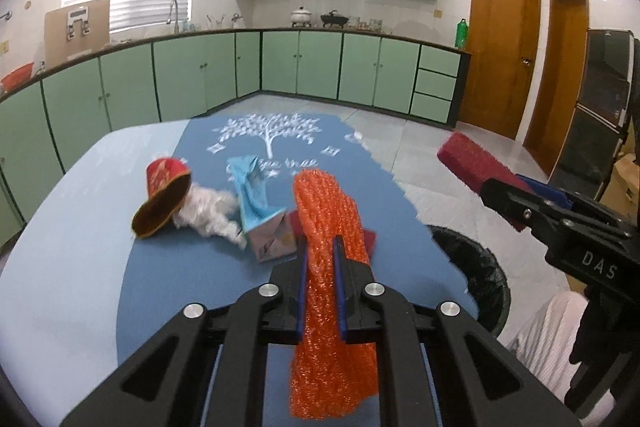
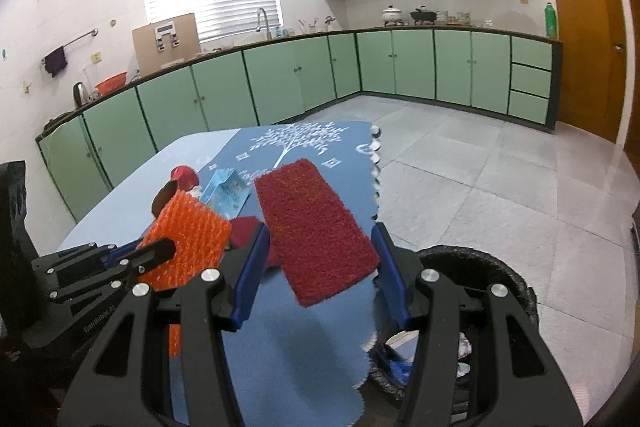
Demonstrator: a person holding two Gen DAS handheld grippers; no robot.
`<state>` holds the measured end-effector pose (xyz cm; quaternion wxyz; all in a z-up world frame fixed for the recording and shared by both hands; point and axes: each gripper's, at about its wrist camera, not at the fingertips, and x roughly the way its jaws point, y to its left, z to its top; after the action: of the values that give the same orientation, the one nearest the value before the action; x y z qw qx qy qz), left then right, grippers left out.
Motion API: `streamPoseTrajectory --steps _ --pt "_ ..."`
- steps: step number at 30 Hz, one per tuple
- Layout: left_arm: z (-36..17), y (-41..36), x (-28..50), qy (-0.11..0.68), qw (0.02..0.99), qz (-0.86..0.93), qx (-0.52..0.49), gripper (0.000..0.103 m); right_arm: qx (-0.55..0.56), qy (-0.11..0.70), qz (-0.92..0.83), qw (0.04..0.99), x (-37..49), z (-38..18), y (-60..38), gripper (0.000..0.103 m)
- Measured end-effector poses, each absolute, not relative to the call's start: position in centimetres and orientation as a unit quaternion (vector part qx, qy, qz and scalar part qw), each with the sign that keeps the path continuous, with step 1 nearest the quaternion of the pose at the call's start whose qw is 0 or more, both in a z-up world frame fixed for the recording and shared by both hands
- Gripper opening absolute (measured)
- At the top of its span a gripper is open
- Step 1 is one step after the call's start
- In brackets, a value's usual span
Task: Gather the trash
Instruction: 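Carry the orange net and red pad over the bin and release both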
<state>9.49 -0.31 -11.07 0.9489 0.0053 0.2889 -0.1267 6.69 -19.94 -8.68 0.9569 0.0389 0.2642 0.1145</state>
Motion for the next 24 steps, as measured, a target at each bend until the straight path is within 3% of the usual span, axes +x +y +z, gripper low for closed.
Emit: streamPoseTrajectory --steps 13,24 --pt "-8.8 -6.7 12.7 0.261 0.946 -0.190 0.008 0.011 0.041 0.244 0.050 0.968 7.4 -7.1 -25.7 0.051" --pt "-9.9 -14.1 15.8 0.270 0.931 -0.244 0.025 0.011 0.049 0.256 -0.009 0.965 8.3 -9.1 -32.0 0.051"
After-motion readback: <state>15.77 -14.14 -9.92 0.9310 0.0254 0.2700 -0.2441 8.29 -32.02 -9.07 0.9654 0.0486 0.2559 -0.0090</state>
